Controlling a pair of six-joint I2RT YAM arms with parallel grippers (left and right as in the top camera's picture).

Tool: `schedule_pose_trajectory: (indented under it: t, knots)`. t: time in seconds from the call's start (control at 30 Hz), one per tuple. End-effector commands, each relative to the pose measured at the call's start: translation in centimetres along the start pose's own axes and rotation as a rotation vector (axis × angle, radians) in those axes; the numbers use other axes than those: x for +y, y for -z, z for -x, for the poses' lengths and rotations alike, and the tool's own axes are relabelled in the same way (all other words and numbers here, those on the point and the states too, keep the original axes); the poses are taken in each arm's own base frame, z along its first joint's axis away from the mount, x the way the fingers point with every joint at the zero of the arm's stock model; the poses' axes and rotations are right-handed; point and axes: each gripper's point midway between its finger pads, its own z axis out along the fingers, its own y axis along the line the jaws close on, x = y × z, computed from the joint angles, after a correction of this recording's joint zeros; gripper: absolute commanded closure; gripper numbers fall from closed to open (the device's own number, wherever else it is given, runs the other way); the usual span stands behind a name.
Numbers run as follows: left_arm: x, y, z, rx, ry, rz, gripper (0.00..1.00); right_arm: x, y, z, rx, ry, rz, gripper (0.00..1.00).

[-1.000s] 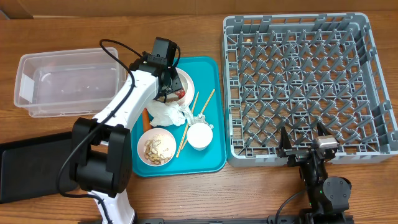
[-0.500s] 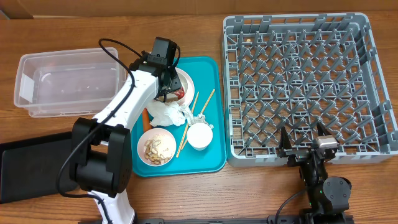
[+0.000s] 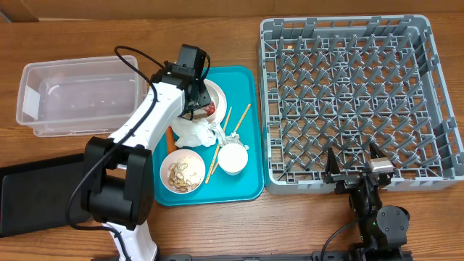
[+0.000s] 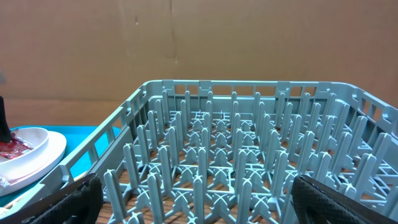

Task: Sort waste into correct bins and load items into the dishwasher
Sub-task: 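Lower the left gripper and pinch the red candy wrapper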

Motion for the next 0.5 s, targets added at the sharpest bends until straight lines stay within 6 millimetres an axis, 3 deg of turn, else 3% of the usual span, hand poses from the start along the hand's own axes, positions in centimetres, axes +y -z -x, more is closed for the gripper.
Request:
schedule_pose_trajectory:
  t: [0.0, 0.1, 0.23, 0.37, 0.47]
  knots:
    - [1.07, -0.95, -0.87, 0.020, 0.030, 0.039, 0.51, -0.05, -0.01, -0.15, -0.005, 0.004, -0.001, 0.00]
    - [1.16, -1.10, -0.98, 0.020, 0.030, 0.041, 0.52, -0.05, -0.01, -0.15, -0.005, 0.004, -0.001, 0.00]
    - [0.91, -1.12, -0.48, -0.001, 0.033, 0.032, 0.61, -0.05, -0.01, -0.15, -0.005, 0.004, -0.001, 0.00]
    - [0.82, -1.13, -0.35, -0.007, 0.034, 0.028, 0.64, -0.05, -0.01, -0.15, -0.005, 0.004, -0.001, 0.00]
    - [0.80, -1.13, -0.30, -0.009, 0.034, 0.027, 0.76, -0.05, -0.01, -0.15, -0.005, 0.004, -0.001, 0.00]
